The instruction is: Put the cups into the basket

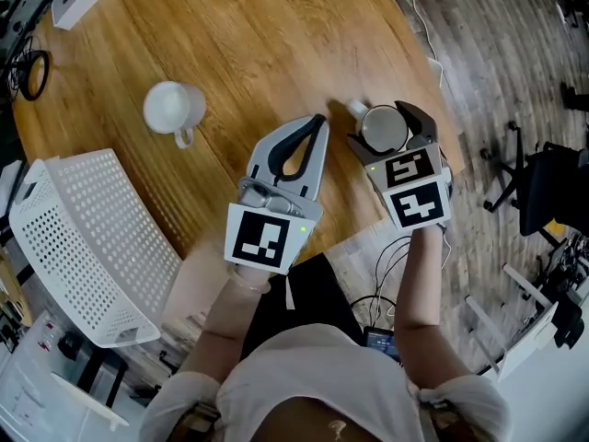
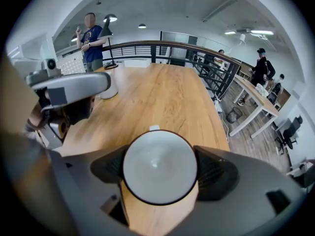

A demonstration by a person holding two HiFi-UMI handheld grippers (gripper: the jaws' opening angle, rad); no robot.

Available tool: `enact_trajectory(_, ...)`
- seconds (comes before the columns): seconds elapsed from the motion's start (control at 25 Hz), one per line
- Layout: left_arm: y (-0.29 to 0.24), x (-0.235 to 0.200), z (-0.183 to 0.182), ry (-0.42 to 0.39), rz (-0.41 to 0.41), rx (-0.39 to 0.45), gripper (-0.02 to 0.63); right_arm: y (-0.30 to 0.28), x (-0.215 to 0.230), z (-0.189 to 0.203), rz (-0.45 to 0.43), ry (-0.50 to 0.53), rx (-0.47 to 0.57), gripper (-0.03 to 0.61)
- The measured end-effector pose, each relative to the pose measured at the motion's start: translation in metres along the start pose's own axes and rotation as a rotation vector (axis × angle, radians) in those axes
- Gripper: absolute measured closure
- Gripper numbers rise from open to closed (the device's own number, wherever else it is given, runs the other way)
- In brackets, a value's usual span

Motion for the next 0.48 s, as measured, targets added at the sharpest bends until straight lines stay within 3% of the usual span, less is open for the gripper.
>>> enact_trajectory(0.48,0.051,0.024,-0.021,-0.009,0.013,0.006,0.606,0.062,-0.026,-0.023,-0.024,0.038,0.058,0.178)
Point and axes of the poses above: the fingertips, and each gripper's own axes: y backward along the fingers, x to its right, z out of its underside, the point moved 8 cm from there along y, backward along the fingers, and after that the axes turned 9 degrees about z, right-handed, at the moved point
